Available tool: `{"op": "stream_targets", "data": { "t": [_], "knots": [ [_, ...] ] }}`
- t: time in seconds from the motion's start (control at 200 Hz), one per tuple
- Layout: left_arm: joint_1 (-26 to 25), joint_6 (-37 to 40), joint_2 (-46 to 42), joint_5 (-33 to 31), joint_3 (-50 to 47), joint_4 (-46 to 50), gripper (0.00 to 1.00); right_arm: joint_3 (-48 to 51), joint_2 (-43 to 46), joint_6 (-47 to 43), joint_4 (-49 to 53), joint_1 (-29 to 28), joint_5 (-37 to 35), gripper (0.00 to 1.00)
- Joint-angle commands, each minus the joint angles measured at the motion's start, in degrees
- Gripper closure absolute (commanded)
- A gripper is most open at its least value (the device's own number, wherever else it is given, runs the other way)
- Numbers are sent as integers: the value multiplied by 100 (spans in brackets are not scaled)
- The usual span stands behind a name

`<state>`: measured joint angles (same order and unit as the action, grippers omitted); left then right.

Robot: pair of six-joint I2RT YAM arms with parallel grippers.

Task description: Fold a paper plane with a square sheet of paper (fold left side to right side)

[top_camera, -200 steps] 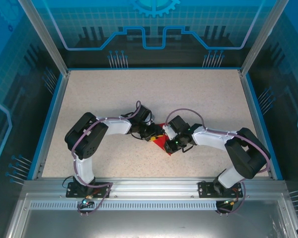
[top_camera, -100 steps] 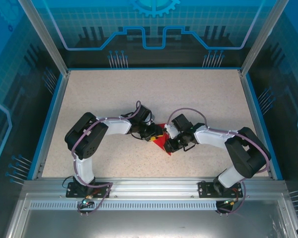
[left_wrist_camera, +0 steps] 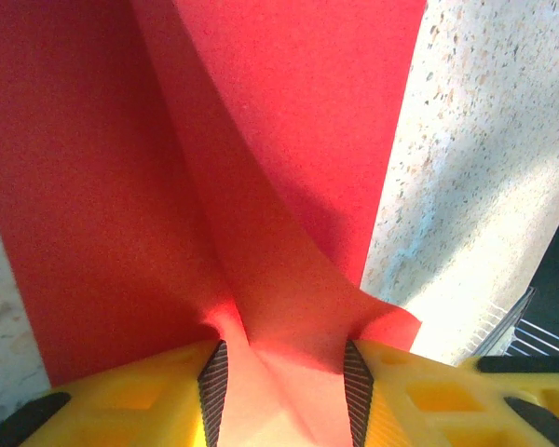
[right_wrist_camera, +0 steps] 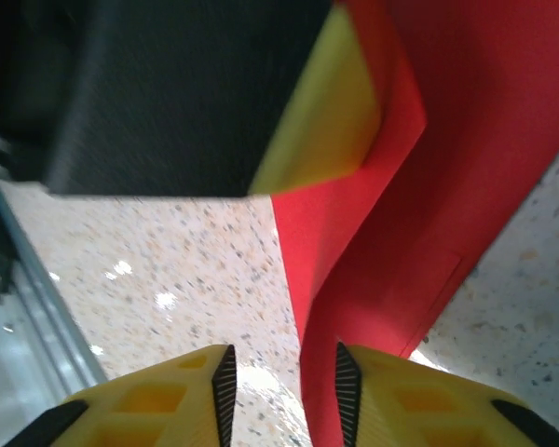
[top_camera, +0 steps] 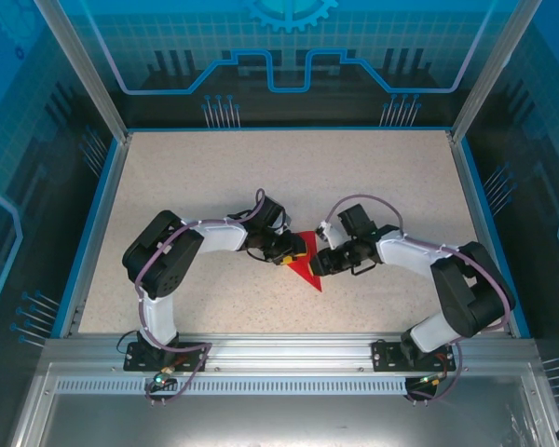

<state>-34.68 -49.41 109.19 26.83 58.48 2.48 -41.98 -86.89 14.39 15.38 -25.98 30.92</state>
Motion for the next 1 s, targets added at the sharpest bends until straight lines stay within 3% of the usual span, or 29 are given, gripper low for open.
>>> {"op": "stream_targets", "data": {
  "t": [0.0, 0.45, 0.715, 0.995],
  "knots": [
    [-15, 101, 228, -259, 10, 338, 59, 8, 23, 133, -325, 266, 877, 61],
    [-14, 115, 228, -255, 23, 333, 59, -488, -952, 483, -736, 592, 934, 62],
    [-13, 116, 217, -253, 16, 334, 59, -460, -1193, 538, -827, 594, 931, 70],
    [-13, 120, 212, -249, 23, 349, 59, -349, -1146, 578, -876, 711, 845, 72]
  ]
}}
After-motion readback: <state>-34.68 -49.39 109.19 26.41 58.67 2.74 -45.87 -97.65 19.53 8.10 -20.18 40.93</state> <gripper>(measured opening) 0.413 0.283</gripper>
